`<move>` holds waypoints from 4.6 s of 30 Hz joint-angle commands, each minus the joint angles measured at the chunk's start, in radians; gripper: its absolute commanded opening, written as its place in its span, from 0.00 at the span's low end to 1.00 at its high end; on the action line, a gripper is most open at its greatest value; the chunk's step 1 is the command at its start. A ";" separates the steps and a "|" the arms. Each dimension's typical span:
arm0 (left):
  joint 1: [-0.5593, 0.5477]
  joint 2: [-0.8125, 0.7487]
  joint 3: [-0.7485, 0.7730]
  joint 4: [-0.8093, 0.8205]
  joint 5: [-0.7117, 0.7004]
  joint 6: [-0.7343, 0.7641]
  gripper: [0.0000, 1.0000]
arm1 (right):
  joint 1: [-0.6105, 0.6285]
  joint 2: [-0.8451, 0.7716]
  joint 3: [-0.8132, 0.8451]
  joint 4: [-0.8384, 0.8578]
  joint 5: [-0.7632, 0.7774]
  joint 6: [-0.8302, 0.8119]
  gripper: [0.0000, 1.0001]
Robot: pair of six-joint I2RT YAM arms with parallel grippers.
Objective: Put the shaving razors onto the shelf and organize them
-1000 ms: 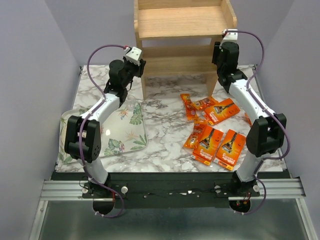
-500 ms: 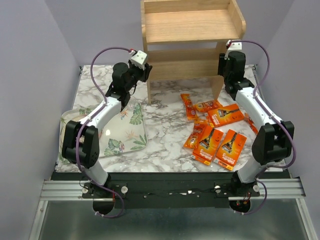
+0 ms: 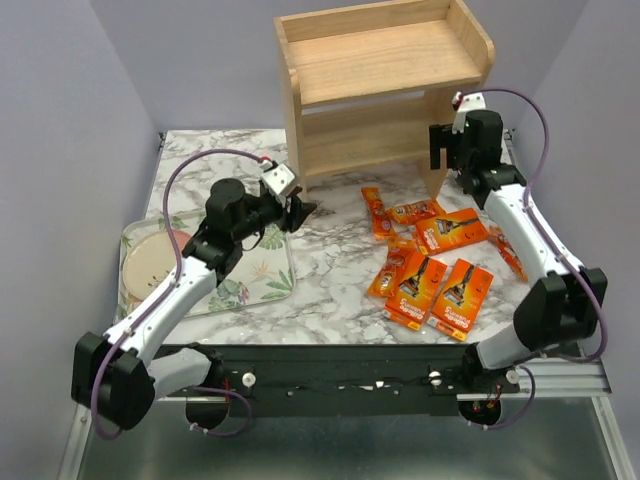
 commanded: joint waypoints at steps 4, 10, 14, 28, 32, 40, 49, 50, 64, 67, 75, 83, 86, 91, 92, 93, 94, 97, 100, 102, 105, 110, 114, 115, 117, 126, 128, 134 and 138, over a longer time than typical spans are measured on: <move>-0.001 -0.151 -0.205 -0.126 0.086 -0.133 0.64 | 0.004 -0.293 -0.220 -0.276 -0.136 -0.040 1.00; -0.051 -0.069 -0.268 0.007 0.164 -0.309 0.63 | -0.020 -0.465 -0.280 -0.445 -0.244 -0.111 1.00; -0.207 0.065 -0.292 0.133 0.258 -0.415 0.57 | -0.114 -0.522 -0.303 -0.592 -0.336 -0.127 1.00; -0.453 0.734 -0.211 0.787 0.232 -1.012 0.45 | -0.270 -0.657 -0.394 -0.695 -0.440 -0.007 1.00; -0.493 0.827 -0.183 0.812 0.161 -1.099 0.45 | -0.270 -0.666 -0.346 -0.761 -0.486 0.072 1.00; -0.510 0.913 -0.188 0.796 0.098 -1.205 0.34 | -0.270 -0.677 -0.326 -0.773 -0.566 0.162 1.00; -0.447 0.809 -0.141 0.904 0.288 -1.328 0.01 | -0.270 -0.674 -0.539 -0.810 -0.900 0.419 1.00; -0.425 0.791 -0.131 0.894 0.293 -1.352 0.00 | -0.270 -0.674 -0.573 -0.809 -0.919 0.446 1.00; -0.404 0.824 -0.058 0.999 0.220 -1.590 0.00 | -0.292 -0.638 -0.863 -0.493 -1.167 0.719 1.00; -0.407 0.829 -0.077 1.003 0.207 -1.590 0.00 | -0.306 -0.608 -0.883 -0.385 -1.244 0.811 0.98; -0.427 0.809 -0.090 1.016 0.206 -1.589 0.00 | -0.373 -0.614 -0.920 -0.391 -1.206 0.831 0.91; -0.449 0.792 -0.102 0.941 0.204 -1.567 0.04 | -0.424 -0.600 -0.930 -0.376 -1.169 0.825 0.68; -0.455 0.788 -0.110 0.907 0.206 -1.546 0.06 | -0.430 -0.615 -0.930 -0.375 -1.166 0.819 0.57; -0.457 0.760 -0.111 0.876 0.276 -1.428 0.29 | -0.430 -0.671 -0.895 -0.448 -1.120 0.756 0.31; -0.455 0.749 -0.114 0.868 0.298 -1.393 0.37 | -0.430 -0.680 -0.892 -0.475 -1.112 0.736 0.30; -0.450 0.717 -0.119 0.856 0.322 -1.303 0.45 | -0.430 -0.706 -0.884 -0.483 -1.098 0.724 0.25; -0.444 0.694 -0.137 0.838 0.351 -1.250 0.46 | -0.430 -0.720 -0.881 -0.489 -1.094 0.713 0.23; -0.398 0.602 -0.192 0.711 0.433 -1.105 0.49 | -0.430 -0.767 -0.872 -0.514 -1.072 0.675 0.14; -0.329 0.515 -0.219 0.518 0.531 -0.979 0.59 | -0.430 -0.793 -0.854 -0.537 -1.077 0.641 0.11; -0.283 0.441 -0.222 0.364 0.609 -0.932 0.98 | -0.430 -0.801 -0.796 -0.584 -1.109 0.586 0.11; -0.210 0.301 -0.182 0.032 0.632 -0.709 0.99 | -0.430 -0.810 -0.685 -0.626 -1.222 0.492 0.11; -0.196 0.153 -0.044 -0.447 0.600 -0.252 0.99 | -0.430 -0.738 -0.523 -0.623 -1.400 0.414 0.13; -0.194 0.125 0.024 -0.524 0.551 -0.129 0.99 | -0.428 -0.590 -0.397 -0.586 -1.529 0.429 0.15; -0.194 0.126 0.046 -0.531 0.540 -0.066 0.99 | -0.428 -0.513 -0.325 -0.591 -1.532 0.413 0.15; -0.194 0.139 0.074 -0.534 0.474 -0.012 0.99 | -0.428 -0.423 -0.259 -0.576 -1.523 0.428 0.15; -0.194 0.247 0.212 -0.348 0.376 -0.036 0.99 | -0.424 0.074 0.206 -0.453 -1.480 0.587 0.15; -0.196 0.290 0.283 -0.360 0.330 -0.020 0.99 | -0.422 0.145 0.264 -0.456 -1.483 0.607 0.15; -0.213 0.459 0.496 -0.403 0.319 0.004 0.98 | -0.399 0.309 0.403 -0.447 -1.459 0.647 0.13; -0.231 0.528 0.548 -0.391 0.338 -0.015 0.97 | -0.392 0.352 0.398 -0.405 -1.454 0.699 0.14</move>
